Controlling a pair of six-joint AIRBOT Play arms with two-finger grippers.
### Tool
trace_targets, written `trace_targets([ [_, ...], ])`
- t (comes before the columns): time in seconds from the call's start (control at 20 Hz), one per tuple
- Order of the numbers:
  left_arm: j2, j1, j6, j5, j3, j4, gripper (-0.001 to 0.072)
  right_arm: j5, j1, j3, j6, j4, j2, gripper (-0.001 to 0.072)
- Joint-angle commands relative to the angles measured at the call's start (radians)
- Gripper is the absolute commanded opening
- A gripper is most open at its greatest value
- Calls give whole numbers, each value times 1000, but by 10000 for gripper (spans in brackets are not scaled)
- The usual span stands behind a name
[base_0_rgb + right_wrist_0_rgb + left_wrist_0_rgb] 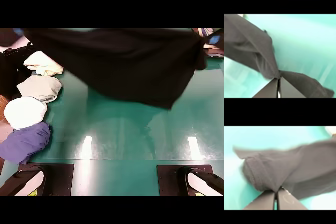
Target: Fold the shirts.
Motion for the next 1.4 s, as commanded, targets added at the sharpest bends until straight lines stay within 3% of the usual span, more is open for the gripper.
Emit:
trace_targets([
  [0.0, 140, 3, 8, 4, 154, 2, 25, 92, -34, 185, 0, -4, 21, 11],
  [0.25, 153, 3, 8, 23, 357, -6, 25, 10, -153, 192, 0, -4, 177, 10],
  [0.45, 108, 3, 6, 16, 350, 21, 24, 22, -314, 136, 13, 9, 223, 10],
  [0.6, -19, 3, -17, -73, 292, 21, 24, 128, -303, 105, 99, 7, 122, 11],
  [0.75, -192, 3, -22, -237, 171, 20, 24, 171, -192, -4, 99, -34, -20, 11],
  [0.85, -306, 3, -37, -263, 45, 21, 24, 159, -104, -91, 99, -132, -131, 11],
  [1.05, -500, -24, -34, -97, -182, 21, 24, -8, -26, -213, 88, -185, -350, 11],
  [1.2, -635, -84, 17, 95, -204, 20, 25, -156, -23, -216, 88, -177, -480, 10],
  [1.35, -721, -115, 6, 303, -201, 18, 25, -225, -23, -216, 87, -176, -560, 11],
])
